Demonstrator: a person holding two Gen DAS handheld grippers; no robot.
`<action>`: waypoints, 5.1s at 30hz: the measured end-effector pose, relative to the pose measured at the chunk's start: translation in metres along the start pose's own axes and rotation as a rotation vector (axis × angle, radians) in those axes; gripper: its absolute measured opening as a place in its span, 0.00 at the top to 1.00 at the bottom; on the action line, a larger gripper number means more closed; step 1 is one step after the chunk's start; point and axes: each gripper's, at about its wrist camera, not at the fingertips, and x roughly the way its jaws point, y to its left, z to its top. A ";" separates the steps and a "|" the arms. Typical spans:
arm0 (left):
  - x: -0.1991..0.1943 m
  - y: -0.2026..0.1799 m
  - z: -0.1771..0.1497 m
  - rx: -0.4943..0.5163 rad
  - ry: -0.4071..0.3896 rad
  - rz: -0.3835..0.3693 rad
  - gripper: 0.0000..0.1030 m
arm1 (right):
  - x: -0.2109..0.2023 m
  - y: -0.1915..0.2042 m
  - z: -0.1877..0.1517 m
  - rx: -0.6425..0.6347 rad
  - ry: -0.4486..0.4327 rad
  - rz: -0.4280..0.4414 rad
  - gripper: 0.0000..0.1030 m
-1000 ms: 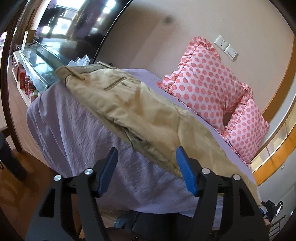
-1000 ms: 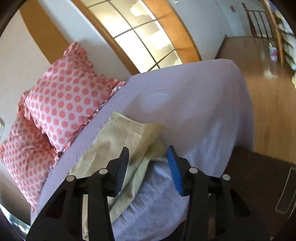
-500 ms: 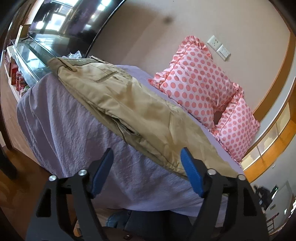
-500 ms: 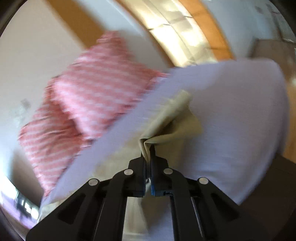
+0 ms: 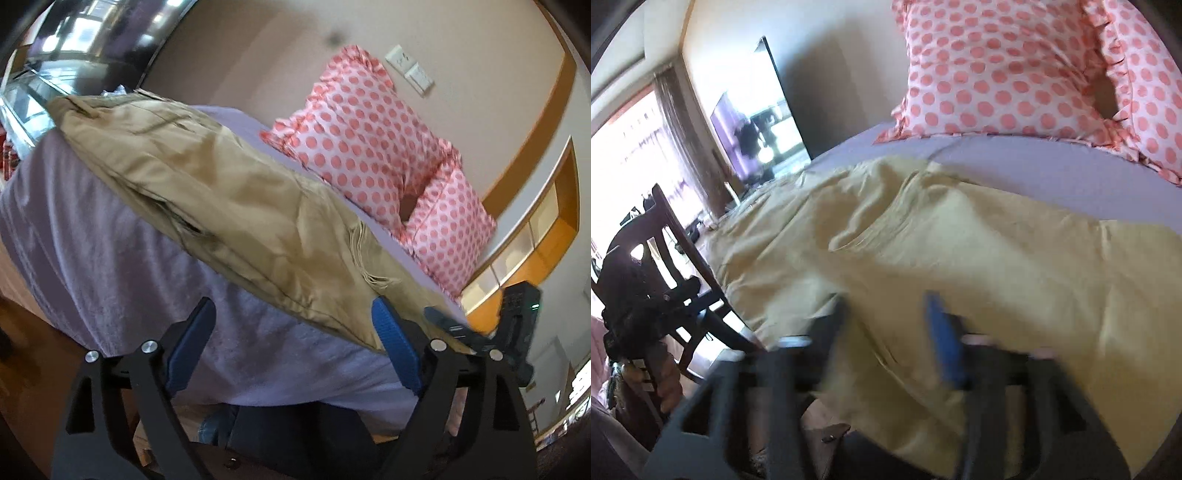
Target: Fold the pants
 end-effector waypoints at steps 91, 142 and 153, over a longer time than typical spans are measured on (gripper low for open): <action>0.208 -0.122 0.087 0.267 0.599 -0.185 0.91 | -0.058 -0.227 -0.007 0.650 0.031 0.302 0.86; 0.136 -0.160 -0.011 0.556 0.255 0.353 0.02 | -0.027 -0.067 -0.027 0.184 0.070 -0.629 0.01; 0.130 -0.157 -0.023 0.568 0.188 0.343 0.02 | -0.025 -0.066 -0.027 0.202 0.062 -0.652 0.01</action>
